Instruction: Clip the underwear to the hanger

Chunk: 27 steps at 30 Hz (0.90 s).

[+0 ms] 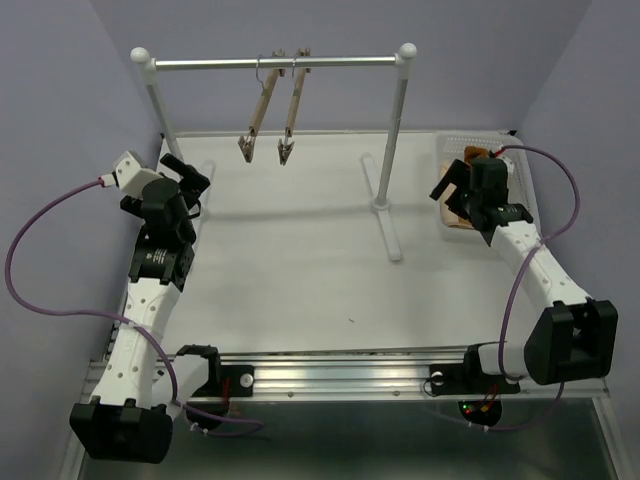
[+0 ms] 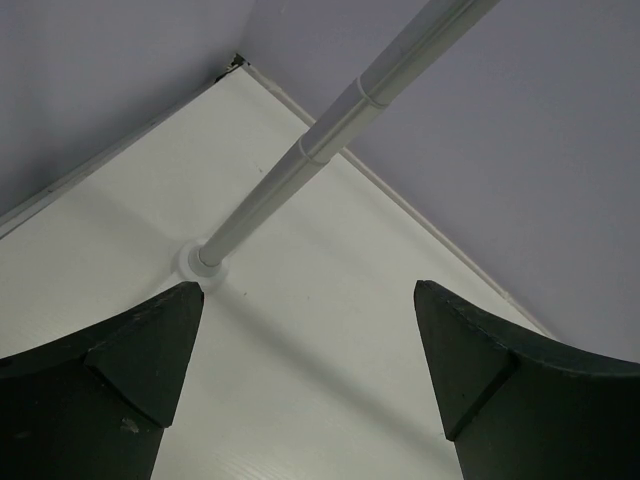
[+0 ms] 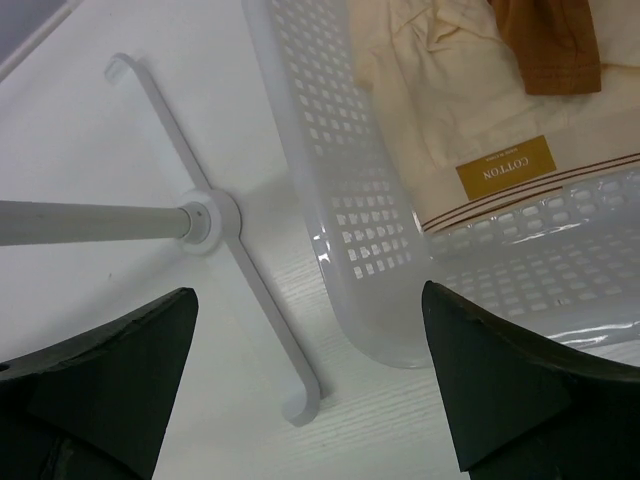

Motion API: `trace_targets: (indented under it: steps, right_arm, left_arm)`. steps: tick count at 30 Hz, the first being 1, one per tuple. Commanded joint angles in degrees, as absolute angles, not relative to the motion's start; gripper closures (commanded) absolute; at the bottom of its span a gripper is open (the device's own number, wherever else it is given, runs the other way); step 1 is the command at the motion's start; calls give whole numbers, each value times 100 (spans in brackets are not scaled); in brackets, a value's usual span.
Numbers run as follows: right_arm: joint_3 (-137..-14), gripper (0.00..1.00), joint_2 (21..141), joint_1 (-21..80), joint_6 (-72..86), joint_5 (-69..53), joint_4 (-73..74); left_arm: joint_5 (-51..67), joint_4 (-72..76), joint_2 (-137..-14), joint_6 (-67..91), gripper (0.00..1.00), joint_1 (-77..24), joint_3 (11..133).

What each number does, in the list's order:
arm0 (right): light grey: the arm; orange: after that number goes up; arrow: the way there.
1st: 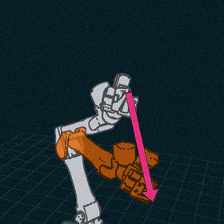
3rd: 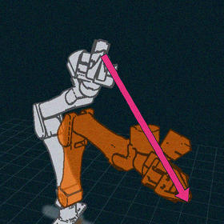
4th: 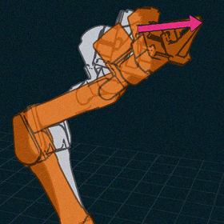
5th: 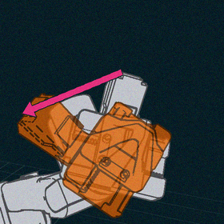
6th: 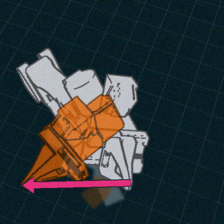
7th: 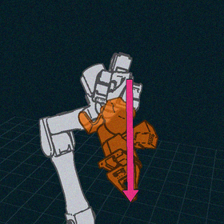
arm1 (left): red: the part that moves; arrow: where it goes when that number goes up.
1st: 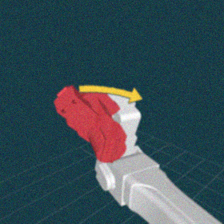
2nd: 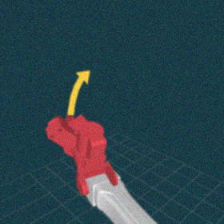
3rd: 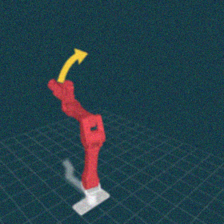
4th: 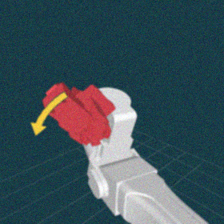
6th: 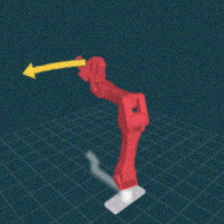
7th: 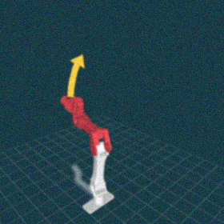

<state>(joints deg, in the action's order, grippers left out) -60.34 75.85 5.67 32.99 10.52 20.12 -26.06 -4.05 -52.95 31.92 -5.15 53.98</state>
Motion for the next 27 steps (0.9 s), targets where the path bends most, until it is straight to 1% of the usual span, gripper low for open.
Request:
trace_targets:
  steps: [1,7,12,13,15,18,22,27]
  right_arm:
    - [-5959,0,7128,571,3094,1186,1670]
    - [-6187,0,7171,571,2654,1616,1635]
    - [-6819,0,7829,571,2681,2275,1854]
    - [-7099,0,7970,571,2637,2546,1863]
    - [-7407,0,8260,476,2576,2715,1854]
    - [-8084,0,8954,89,2479,2550,1863]
    - [-9007,0,10217,-404,2417,1856,1872]
    - [-10044,0,11196,-694,2251,1915,2074]
  left_arm:
    - [-2637,-158,-5150,3225,1,-510,5361]
    - [-2470,-88,-5194,3296,1,-501,5291]
    - [-2426,-123,-5247,3340,1,-510,5256]
    - [-2426,-132,-5238,3349,1,-501,5247]
    - [-2417,-149,-5230,3436,1,-510,5203]
    - [-2356,-185,-5203,3507,1,-510,5142]
    - [-2347,-202,-5221,3586,1,-501,5080]
    - [-2154,-193,-5326,3577,1,-510,5045]
